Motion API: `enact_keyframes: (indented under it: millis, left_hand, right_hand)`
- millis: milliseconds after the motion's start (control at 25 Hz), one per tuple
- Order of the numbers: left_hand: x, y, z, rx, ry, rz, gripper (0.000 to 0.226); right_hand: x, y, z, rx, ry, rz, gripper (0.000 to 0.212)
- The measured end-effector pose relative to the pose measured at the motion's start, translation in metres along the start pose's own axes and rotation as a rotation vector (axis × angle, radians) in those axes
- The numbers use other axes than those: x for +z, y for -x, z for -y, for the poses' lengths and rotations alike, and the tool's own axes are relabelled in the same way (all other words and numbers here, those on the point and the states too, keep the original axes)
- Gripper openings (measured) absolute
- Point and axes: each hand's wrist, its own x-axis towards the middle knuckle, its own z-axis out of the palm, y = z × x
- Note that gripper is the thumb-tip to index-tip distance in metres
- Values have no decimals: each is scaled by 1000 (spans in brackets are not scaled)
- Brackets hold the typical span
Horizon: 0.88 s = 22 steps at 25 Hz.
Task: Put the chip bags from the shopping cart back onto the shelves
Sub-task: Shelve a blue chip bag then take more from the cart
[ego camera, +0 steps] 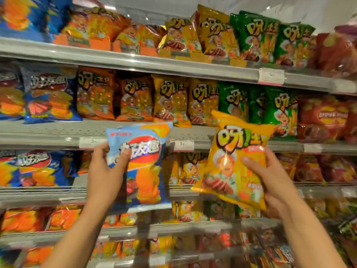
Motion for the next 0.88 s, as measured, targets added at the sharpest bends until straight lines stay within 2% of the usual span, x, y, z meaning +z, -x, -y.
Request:
enact_keyframes:
  millis: [160, 360, 640, 880]
  left_hand:
    - [-14, -30, -11, 30, 33, -73, 50]
    - [8, -45, -28, 12, 116, -76, 38]
    - [48, -49, -37, 9, 137, -40, 40]
    - [69, -56, -45, -7, 195, -26, 45]
  right_hand:
    - [-20, -52, 30, -37, 71, -31, 83]
    - [-21, -109, 38, -5, 2, 0, 71]
    - [24, -190, 35, 89, -108, 115, 59]
    - [64, -241, 25, 71, -63, 241, 67]
